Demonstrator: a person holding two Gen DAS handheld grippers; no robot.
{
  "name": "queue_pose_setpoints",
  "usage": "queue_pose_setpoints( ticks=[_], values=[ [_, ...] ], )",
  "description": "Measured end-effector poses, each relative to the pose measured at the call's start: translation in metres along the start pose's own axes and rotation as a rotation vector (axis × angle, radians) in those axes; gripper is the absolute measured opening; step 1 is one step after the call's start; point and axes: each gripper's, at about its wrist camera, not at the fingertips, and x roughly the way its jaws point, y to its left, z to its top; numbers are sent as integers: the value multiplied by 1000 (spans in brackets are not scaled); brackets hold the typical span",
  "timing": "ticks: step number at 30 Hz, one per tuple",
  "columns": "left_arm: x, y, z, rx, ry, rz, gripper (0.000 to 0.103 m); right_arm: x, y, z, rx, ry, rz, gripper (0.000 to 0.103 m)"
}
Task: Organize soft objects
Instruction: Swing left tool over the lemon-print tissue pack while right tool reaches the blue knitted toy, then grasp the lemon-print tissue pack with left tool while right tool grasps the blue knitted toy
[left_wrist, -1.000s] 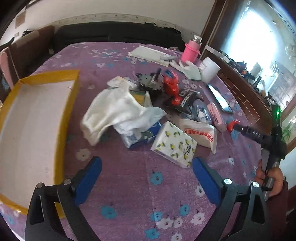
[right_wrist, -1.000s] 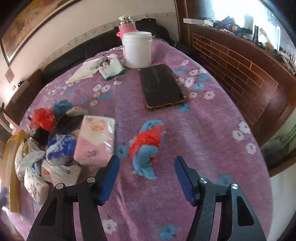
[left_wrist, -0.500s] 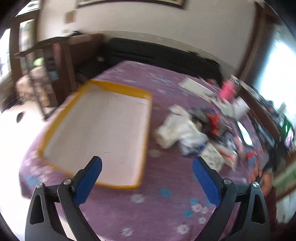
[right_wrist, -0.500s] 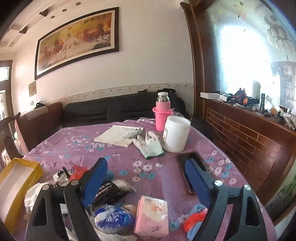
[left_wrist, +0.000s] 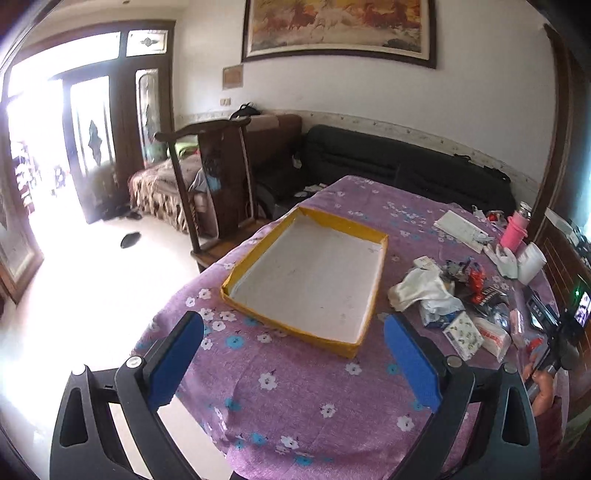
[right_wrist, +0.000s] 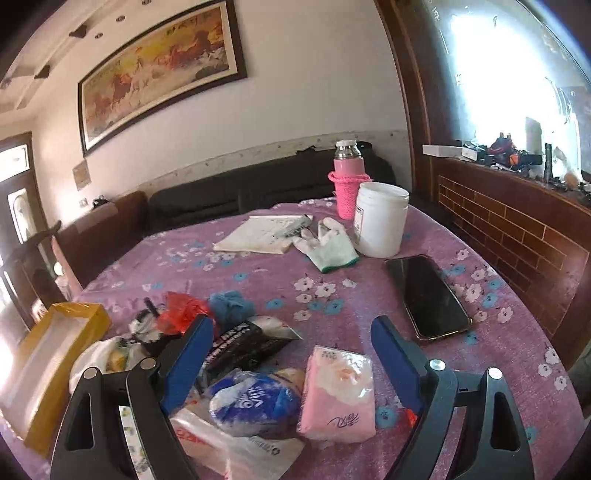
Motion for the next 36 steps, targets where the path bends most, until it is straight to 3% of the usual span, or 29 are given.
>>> queue_pose_setpoints(
  ticks=[6,9,12,14,19,21,23,25,28,30,33,34,35,36],
  values=[
    [0,-34,-5,91,2,-68,98,-15,-6,5,40,-37,31,93],
    [25,-54,-10,113,62,-157,98,-28,-7,9,62,-60,79,93],
    [61,-87,-18,156,145,-252,98,-50,-7,14,40,-136,121,93],
    [87,-117,-23,213,218,-307,98,-63,-13,20,4,-178,110,97],
    [129,-186,-32,327,275,-399,98,-63,-49,13,-69,-148,-5,102],
    [152,-213,-38,357,315,-421,98,-49,-71,2,-11,-97,-55,102],
    [171,-230,-41,359,350,-437,98,-30,-93,2,82,8,-78,102],
    [189,-244,-43,355,372,-454,98,-22,-111,4,166,16,-60,102],
    [214,-258,-48,346,411,-440,98,-8,-120,4,173,62,-103,102],
    [228,-263,-52,312,471,-467,98,2,-122,2,182,106,-96,102],
    [237,-273,-59,295,498,-500,98,9,-122,1,172,131,-115,102],
    [237,-276,-62,307,495,-505,95,12,-123,0,170,139,-121,102],
    [236,-279,-65,327,487,-506,85,14,-124,-1,171,146,-128,102],
    [234,-282,-68,359,475,-501,85,15,-126,-2,175,151,-135,102]
  ],
)
